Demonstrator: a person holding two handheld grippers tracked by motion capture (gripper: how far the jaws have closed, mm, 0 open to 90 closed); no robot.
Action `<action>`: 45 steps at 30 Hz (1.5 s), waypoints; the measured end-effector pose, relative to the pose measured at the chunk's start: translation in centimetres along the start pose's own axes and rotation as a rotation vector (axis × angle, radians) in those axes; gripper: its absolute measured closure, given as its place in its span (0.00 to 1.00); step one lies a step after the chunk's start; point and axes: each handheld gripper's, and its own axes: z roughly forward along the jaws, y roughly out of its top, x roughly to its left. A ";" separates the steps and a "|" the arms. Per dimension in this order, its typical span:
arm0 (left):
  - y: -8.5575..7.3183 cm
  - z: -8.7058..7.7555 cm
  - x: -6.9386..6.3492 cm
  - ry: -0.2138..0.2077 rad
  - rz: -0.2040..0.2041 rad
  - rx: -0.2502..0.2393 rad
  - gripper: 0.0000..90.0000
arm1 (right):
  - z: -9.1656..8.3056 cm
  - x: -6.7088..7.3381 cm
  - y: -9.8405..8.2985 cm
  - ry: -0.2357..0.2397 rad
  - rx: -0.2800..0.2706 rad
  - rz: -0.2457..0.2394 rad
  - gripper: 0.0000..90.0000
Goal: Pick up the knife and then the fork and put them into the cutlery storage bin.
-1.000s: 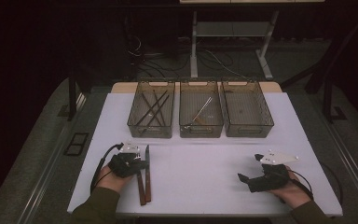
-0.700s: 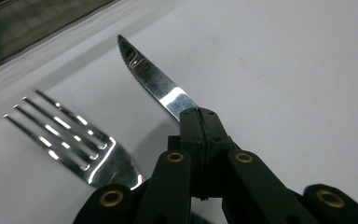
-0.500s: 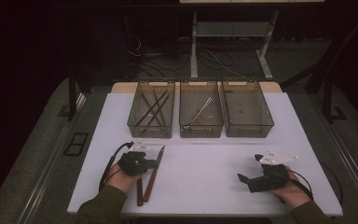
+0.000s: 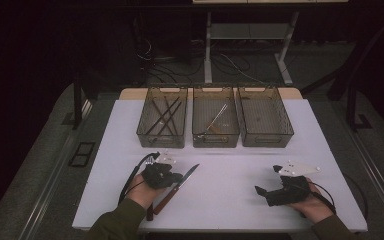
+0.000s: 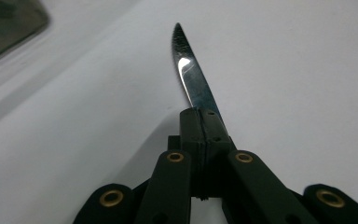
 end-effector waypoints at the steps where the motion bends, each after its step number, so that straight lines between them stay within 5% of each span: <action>1: 0.1 0.1 -0.1 -0.008 0.006 0.000 0.99 | 0.0 0.0 0.0 0.000 0.000 0.001 0.03; 9: 0.8 1.0 -1.6 -0.043 0.059 0.002 0.99 | 0.0 0.0 0.0 0.000 0.001 -0.001 0.02; 19: -1.3 -2.6 -2.4 -0.013 0.033 -0.078 0.84 | -0.1 0.0 0.0 -0.001 -0.004 0.001 0.02; 25: -2.4 -2.4 -2.6 -0.033 0.022 -0.027 0.76 | 0.0 0.0 0.0 -0.001 -0.004 -0.002 0.02; 30: -2.3 -1.8 -3.1 -0.036 0.061 0.010 0.75 | -0.1 0.0 0.0 -0.002 -0.003 -0.001 0.02; 37: -2.0 -1.3 -4.1 0.029 0.105 0.029 0.81 | 0.0 0.0 0.0 -0.001 0.003 -0.003 0.02; 45: -1.9 -1.3 -4.1 0.025 0.085 0.034 0.86 | 0.0 0.1 0.0 -0.002 0.002 -0.004 0.02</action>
